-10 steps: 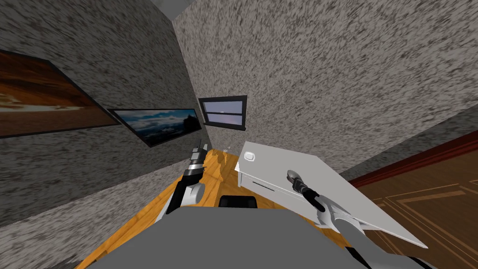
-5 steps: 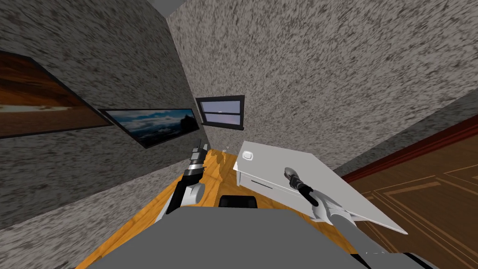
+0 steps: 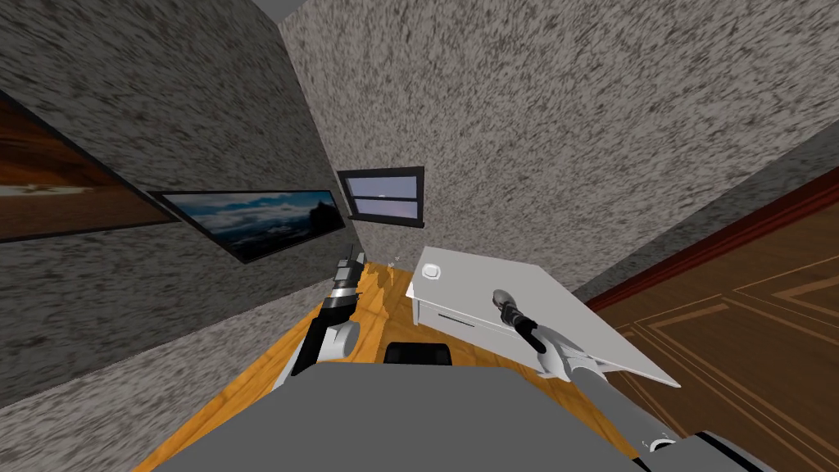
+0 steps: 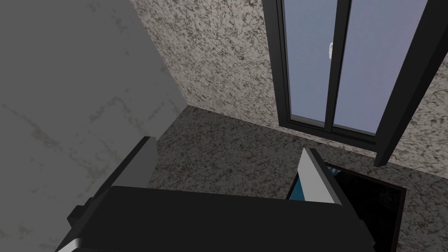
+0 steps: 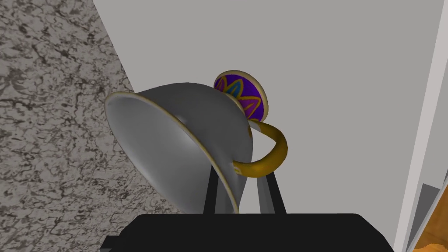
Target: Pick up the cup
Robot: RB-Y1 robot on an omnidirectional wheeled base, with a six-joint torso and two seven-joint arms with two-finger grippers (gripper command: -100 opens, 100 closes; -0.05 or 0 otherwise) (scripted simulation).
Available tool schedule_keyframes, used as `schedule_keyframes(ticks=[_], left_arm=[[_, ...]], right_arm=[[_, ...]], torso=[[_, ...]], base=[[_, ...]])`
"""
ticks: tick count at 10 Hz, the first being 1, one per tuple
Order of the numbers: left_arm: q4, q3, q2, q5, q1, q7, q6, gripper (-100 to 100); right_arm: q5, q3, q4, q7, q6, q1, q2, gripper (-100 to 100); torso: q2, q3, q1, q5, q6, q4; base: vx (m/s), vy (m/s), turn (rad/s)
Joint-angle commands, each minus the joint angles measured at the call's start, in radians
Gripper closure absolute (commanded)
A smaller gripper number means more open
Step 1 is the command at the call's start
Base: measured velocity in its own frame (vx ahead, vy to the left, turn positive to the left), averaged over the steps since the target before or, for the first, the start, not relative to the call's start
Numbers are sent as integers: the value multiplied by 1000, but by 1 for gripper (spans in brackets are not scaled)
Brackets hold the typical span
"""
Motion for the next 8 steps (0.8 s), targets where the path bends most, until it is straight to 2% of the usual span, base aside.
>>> schedule_keyframes(ticks=[1,2,3,4,5,6,7,8], left_arm=[[0,0,0,0,0,0,0,0],[0,0,0,0,0,0,0,0],[0,0,0,0,0,0,0,0],[0,0,0,0,0,0,0,0],[0,0,0,0,0,0,0,0],[0,0,0,0,0,0,0,0],[0,0,0,0,0,0,0,0],[0,0,0,0,0,0,0,0]], right_arm=[[-23,50,-48,-27,45,0,-17,100],[-23,69,-48,-27,45,0,-17,100],[-42,105,-85,-45,80,-2,-29,100],[-42,118,-85,-45,80,-2,-29,100],[-61,156,-122,-63,115,-4,-41,100],[-61,167,-122,-63,115,-4,-41,100],[-58,155,-115,-59,108,-4,-39,100],[-59,158,-116,-61,110,-5,-39,0]], torso=[[0,0,0,0,0,0],[0,0,0,1,0,1],[0,0,1,1,0,1],[1,1,1,1,0,1],[1,1,2,1,0,1],[1,1,1,1,0,1],[1,1,1,1,0,1],[1,1,2,2,0,1]], base=[[-23,-29,-73],[-17,-19,-32],[-20,-17,-76],[-16,-17,-42],[-21,-28,-74],[-18,-22,-29],[-6,-7,2],[0,0,0]])
